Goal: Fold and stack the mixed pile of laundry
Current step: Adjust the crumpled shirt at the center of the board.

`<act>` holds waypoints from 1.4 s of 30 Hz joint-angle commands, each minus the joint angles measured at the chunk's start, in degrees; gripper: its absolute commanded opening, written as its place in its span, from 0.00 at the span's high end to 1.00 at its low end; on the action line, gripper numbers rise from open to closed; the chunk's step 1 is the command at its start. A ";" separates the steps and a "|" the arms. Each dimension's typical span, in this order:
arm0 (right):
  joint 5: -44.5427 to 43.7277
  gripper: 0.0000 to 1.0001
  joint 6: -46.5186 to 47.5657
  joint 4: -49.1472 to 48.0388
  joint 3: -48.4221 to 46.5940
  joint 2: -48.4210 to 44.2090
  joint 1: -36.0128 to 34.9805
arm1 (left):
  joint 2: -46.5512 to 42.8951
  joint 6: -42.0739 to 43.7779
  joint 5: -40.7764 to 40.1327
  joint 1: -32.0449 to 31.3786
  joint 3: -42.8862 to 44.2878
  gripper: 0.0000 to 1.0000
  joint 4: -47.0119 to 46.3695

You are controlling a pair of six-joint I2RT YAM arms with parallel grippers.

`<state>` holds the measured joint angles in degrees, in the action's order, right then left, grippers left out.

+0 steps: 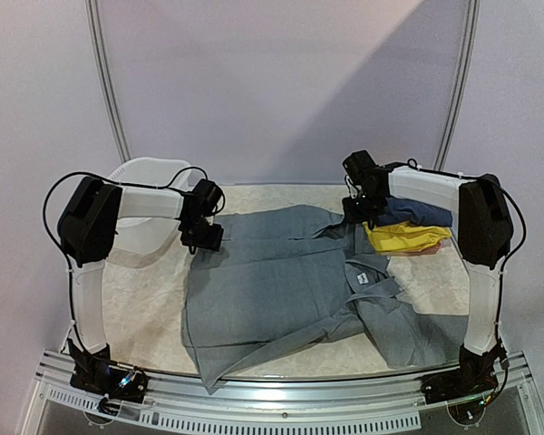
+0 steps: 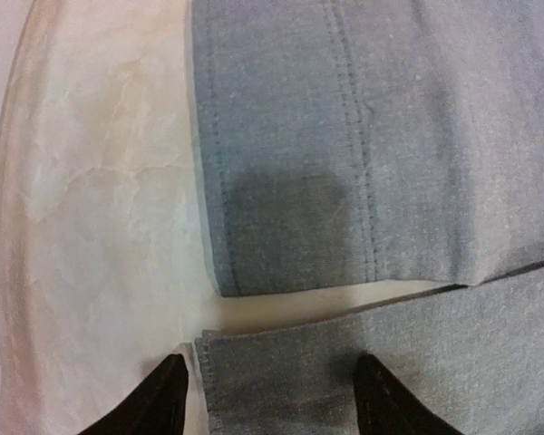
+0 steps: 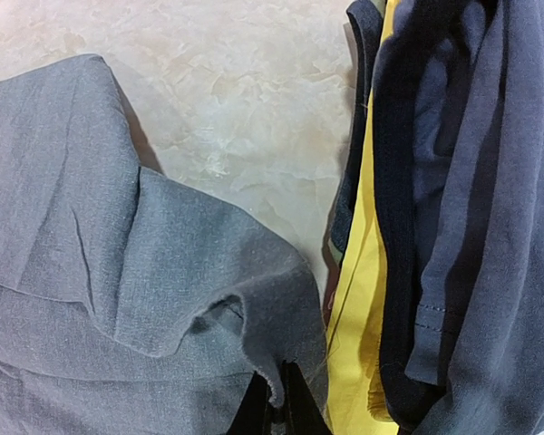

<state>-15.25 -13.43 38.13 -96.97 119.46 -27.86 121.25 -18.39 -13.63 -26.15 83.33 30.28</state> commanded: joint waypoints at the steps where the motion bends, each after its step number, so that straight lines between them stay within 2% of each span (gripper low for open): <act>1: 1.18 0.95 -0.70 0.20 0.12 0.07 -0.27 | 2.14 -0.08 0.33 1.12 0.61 0.49 1.29; 4: 1.36 0.95 -0.74 0.38 -0.17 0.14 -0.25 | 3.28 0.52 3.97 1.87 0.56 0.75 -0.86; 6: 1.27 0.95 -0.60 1.04 -0.83 0.24 -0.24 | 3.59 1.89 4.56 2.09 1.02 0.97 -1.92; 7: 1.23 0.95 -0.48 1.47 -1.30 0.38 -0.22 | 3.71 2.86 4.45 2.29 1.79 1.00 -1.73; 10: 1.41 0.95 -0.38 2.52 -2.81 0.60 -0.26 | 2.79 3.62 2.12 3.05 2.50 1.00 -1.12; 15: 1.15 0.95 0.69 3.59 -7.13 0.48 -0.14 | -1.69 3.17 -6.13 6.12 0.91 1.00 -0.23; 18: -0.16 0.96 1.72 0.93 -9.72 -0.03 0.59 | -4.41 2.67 -6.86 7.40 -1.39 1.00 -1.83; 22: 4.09 0.96 2.93 -1.48 -14.20 1.56 3.45 | -4.35 2.91 -8.65 7.47 -1.12 1.00 -1.64; 24: 7.03 0.94 2.95 -0.40 -17.15 3.92 4.96 | -3.55 2.98 -9.60 7.55 -0.56 1.00 -1.02; 26: 8.61 0.84 3.09 0.79 -19.81 7.44 5.56 | -2.91 3.01 -9.67 7.59 -0.54 1.00 -1.27; 29: 9.53 0.70 2.98 2.75 -23.88 12.64 5.87 | -2.37 3.10 -8.68 7.37 -0.92 0.91 -2.15; 33: 12.44 0.56 2.62 5.64 -29.40 15.93 5.93 | -3.10 3.38 -6.92 5.73 -1.17 0.71 -2.87; 36: 14.37 0.45 2.36 5.41 -29.31 13.47 5.84 | -4.40 3.67 -6.59 3.62 -0.91 0.55 -2.64; 42: 15.78 0.30 3.28 5.48 -24.19 4.91 3.70 | -8.70 4.35 -5.99 -0.95 -1.01 0.34 -2.21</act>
<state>-1.43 -10.81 43.20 -123.31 132.62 -22.20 117.56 -14.83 -20.45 -23.81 82.52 28.21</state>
